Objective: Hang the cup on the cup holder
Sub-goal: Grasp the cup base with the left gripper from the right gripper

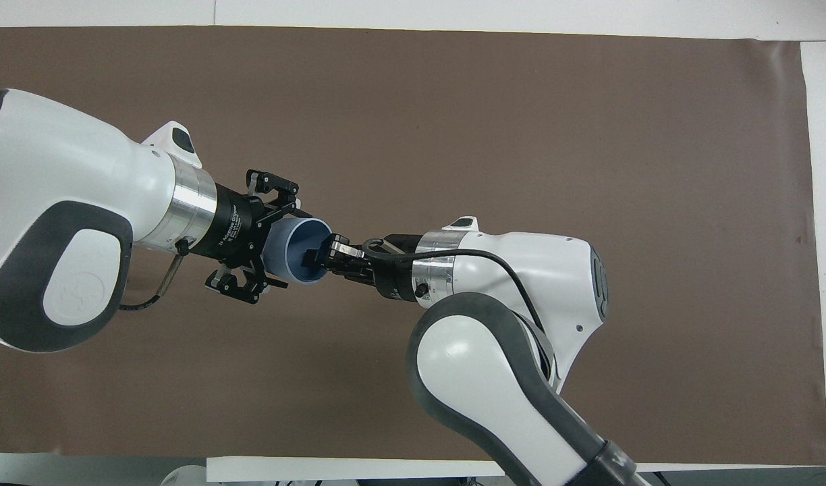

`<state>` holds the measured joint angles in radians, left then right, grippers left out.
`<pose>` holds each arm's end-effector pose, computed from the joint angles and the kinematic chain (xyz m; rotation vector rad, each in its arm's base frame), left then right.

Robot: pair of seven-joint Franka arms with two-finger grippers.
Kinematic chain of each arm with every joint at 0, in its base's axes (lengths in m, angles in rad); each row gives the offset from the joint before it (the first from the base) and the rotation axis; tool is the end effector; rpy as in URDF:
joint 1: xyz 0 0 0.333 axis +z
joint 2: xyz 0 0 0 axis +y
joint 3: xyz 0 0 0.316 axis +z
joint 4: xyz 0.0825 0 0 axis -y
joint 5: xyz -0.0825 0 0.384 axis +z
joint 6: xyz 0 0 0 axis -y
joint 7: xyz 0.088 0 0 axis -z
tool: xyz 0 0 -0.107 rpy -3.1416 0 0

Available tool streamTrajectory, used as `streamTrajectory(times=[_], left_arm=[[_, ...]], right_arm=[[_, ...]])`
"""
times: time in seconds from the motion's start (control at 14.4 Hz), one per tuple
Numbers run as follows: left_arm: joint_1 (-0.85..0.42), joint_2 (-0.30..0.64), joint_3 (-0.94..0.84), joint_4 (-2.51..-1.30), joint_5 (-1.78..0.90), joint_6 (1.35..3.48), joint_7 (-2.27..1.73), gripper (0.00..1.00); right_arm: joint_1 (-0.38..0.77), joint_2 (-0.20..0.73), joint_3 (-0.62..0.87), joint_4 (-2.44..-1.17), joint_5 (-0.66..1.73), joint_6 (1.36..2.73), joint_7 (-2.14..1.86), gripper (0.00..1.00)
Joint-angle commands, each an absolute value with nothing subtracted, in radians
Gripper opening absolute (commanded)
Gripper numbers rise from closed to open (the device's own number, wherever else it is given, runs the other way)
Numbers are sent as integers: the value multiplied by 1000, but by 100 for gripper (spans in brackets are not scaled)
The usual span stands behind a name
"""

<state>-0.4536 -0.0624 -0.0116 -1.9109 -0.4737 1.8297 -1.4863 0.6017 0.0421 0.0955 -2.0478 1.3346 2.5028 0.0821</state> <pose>0.4686 -0.2767 0.5275 2.3908 1.5475 -0.5619 0.4577 0.3739 0.4592 -2.0792 0.3867 0.0685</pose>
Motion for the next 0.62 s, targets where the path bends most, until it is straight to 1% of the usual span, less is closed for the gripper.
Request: streamTrajectory(times=[0.0,0.21,0.28,0.35,0.42,0.56], left_arm=[[-474,-80,2,-1936,-494,1852,-1470,0],[-472,-78,3,-1927,-492,1839,-1477,0],[-471,-80,3,-1924,-492,1833,-1477,0],[-465,-80,5,-1910,-489,1816,-1476,0],[-460,-78,8,-1896,-488,1803,-1477,0],[-430,-78,14,-1879,-477,1793,-1477,0]], right_arm=[[595,41,97,-2040,1356,2510,86,0],[594,41,97,-2039,1358,2513,90,1],[594,43,97,-2037,1358,2516,104,21],[598,41,97,-2039,1356,2522,104,88],[598,41,95,-2039,1356,2523,107,99],[571,41,95,-2037,1356,2525,101,99]])
